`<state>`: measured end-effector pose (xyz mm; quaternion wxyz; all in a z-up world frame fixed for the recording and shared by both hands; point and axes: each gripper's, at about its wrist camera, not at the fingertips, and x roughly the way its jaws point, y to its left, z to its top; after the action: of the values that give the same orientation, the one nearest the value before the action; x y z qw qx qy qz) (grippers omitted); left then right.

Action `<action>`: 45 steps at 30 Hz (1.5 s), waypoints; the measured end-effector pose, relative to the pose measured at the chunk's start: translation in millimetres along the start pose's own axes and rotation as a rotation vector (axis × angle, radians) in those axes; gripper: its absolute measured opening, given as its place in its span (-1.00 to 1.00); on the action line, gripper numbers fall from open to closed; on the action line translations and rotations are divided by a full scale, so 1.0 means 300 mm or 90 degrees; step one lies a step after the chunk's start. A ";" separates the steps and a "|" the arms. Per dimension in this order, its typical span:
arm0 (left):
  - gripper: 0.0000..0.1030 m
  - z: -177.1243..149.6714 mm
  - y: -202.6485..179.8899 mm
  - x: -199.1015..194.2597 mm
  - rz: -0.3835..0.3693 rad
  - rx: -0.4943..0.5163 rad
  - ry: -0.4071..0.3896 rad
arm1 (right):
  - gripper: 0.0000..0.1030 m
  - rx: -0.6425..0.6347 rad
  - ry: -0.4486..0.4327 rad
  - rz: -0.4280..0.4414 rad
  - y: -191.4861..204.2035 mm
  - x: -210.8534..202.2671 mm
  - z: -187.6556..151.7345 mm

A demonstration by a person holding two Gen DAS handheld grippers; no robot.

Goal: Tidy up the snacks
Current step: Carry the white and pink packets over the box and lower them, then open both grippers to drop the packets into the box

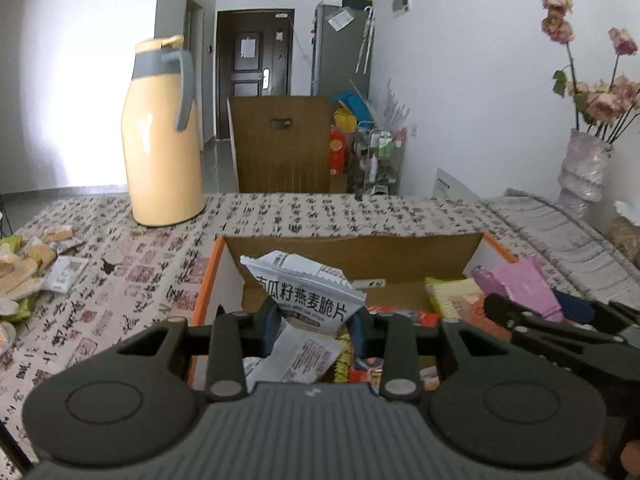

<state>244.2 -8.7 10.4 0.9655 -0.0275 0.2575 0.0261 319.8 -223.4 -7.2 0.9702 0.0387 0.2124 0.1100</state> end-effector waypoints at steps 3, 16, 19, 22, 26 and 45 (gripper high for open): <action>-0.31 -0.012 0.009 0.029 0.008 -0.002 0.013 | 0.27 -0.010 0.000 -0.002 0.002 0.012 -0.014; 0.74 -0.019 0.038 0.017 0.043 -0.028 -0.016 | 0.50 0.008 0.021 -0.008 -0.024 0.012 -0.027; 1.00 -0.017 0.043 0.009 0.044 -0.034 -0.022 | 0.92 0.015 0.010 -0.008 -0.031 -0.006 -0.023; 1.00 -0.015 0.039 0.003 0.054 -0.030 -0.027 | 1.00 0.022 0.007 -0.014 -0.036 -0.013 -0.024; 1.00 -0.017 0.044 0.005 0.052 -0.035 -0.019 | 1.00 0.029 0.019 -0.020 -0.040 -0.004 -0.026; 1.00 0.004 0.029 -0.033 0.045 -0.034 -0.015 | 1.00 0.018 0.021 -0.021 -0.032 -0.042 0.003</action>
<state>235.5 -0.4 16.0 0.9658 -0.0437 0.2465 0.0672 310.9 -235.8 -2.6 0.9677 0.0468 0.2303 0.0916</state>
